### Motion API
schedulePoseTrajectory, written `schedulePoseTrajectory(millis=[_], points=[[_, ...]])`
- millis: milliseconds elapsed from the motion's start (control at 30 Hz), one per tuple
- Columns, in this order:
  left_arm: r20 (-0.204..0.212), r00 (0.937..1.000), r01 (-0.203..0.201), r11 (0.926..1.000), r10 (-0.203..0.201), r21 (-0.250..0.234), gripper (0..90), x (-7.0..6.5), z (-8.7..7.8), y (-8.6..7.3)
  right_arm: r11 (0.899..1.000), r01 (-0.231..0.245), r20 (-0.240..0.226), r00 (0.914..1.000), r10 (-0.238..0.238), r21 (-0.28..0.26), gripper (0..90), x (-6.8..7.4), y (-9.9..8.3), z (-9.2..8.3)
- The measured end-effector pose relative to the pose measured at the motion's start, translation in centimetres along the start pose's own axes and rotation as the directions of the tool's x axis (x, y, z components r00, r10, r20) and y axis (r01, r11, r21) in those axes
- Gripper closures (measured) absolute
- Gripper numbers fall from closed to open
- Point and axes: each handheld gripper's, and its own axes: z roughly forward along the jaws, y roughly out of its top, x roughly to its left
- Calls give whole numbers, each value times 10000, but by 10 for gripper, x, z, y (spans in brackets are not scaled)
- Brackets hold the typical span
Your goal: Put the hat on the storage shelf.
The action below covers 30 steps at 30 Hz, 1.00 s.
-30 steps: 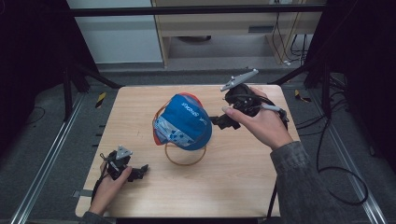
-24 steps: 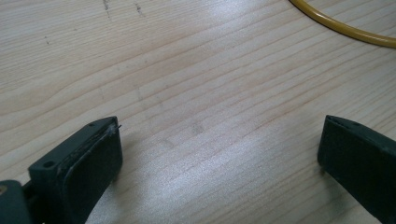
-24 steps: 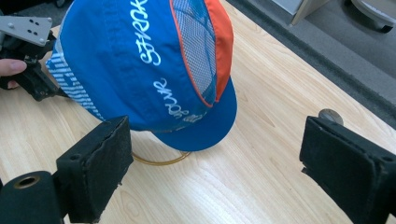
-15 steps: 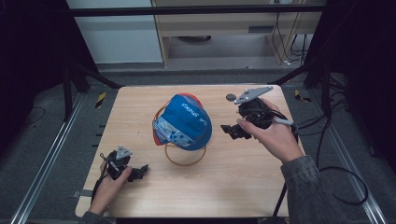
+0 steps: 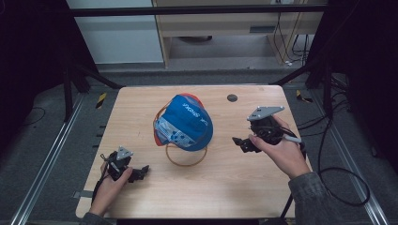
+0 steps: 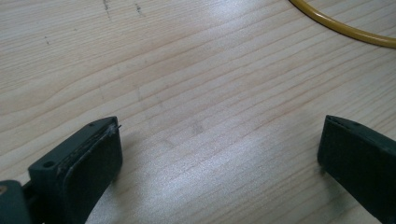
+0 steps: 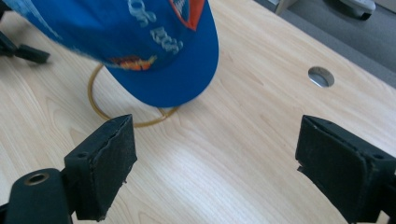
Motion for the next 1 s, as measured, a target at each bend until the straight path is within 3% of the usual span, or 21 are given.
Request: schedulePoseTrajectory(millis=[233, 1000], points=[[-2, 10000, 0, 10000, 0, -1, 0, 0, 0, 0, 9992, -358, -2, 9994, 358, 172, 132, -2, -25, 8], [-3, 10000, 6, 10000, -6, -2, 0, 0, 0, 0, 9968, -766, 70, 9970, 764, 229, 125, -8, -57, 17]])
